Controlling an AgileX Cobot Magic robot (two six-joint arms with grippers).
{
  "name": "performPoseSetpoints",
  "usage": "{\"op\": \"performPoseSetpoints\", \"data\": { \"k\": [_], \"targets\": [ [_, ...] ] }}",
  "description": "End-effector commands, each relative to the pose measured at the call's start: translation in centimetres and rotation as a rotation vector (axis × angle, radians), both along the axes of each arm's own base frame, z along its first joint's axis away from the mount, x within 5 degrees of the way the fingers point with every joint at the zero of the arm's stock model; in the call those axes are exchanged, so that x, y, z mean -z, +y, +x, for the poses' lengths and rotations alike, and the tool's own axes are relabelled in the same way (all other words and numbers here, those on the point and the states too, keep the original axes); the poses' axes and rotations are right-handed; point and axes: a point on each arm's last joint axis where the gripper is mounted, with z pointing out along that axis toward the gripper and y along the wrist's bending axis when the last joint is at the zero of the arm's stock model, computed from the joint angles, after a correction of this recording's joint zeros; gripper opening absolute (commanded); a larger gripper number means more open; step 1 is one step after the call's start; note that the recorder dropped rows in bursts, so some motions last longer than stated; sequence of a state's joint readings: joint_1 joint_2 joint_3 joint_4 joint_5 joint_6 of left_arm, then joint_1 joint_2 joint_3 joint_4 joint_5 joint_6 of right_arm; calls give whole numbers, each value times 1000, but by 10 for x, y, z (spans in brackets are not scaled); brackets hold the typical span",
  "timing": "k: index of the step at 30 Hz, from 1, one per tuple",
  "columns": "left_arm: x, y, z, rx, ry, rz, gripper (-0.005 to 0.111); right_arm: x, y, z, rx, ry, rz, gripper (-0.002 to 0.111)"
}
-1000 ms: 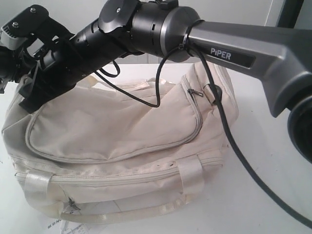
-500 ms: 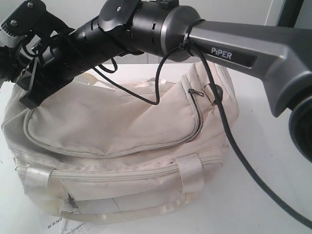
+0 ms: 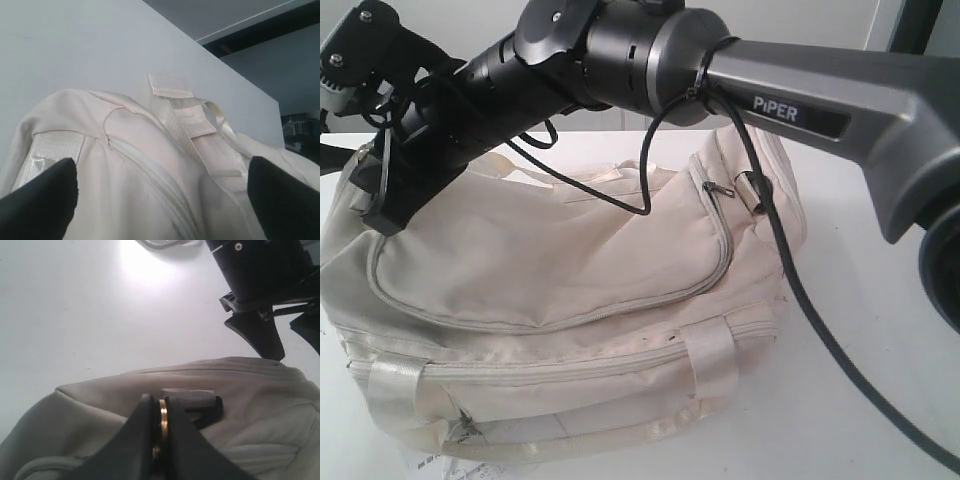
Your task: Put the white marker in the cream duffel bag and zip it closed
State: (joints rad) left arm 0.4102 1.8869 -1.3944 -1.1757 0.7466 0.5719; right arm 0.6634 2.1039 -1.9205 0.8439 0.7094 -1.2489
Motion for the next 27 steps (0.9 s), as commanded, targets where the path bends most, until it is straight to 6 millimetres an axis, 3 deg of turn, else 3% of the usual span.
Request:
{"op": "performPoseSetpoints", "data": {
  "k": [1,7,12,20,21,24,26,27],
  "targets": [
    [-18,-3,-17,88,22,108,90,-7,-1,-5,-22,-16,-3,0],
    [-18,-10,-27,192,79,96,85,-7,-1,-6,-29,-11,-7,0],
    [-15,-7,-27,169,99,120,78,-6,-1,-7,-39,-4,-11,0],
    [-9,-32,-14,193,93,148,69,-6,-1,-7,-39,-5,-13,0],
    [-9,-34,-13,184,86,155,64,-6,-1,-7,-39,-5,-13,0],
    [-9,-36,-9,162,69,171,32,-6,-1,-7,-39,-5,-13,0],
    [-9,-35,-8,150,63,177,0,-6,-1,-7,-39,-5,-13,0],
    [-10,-35,-8,147,55,180,1,-6,-1,-7,-39,-5,-13,0]
  ]
}}
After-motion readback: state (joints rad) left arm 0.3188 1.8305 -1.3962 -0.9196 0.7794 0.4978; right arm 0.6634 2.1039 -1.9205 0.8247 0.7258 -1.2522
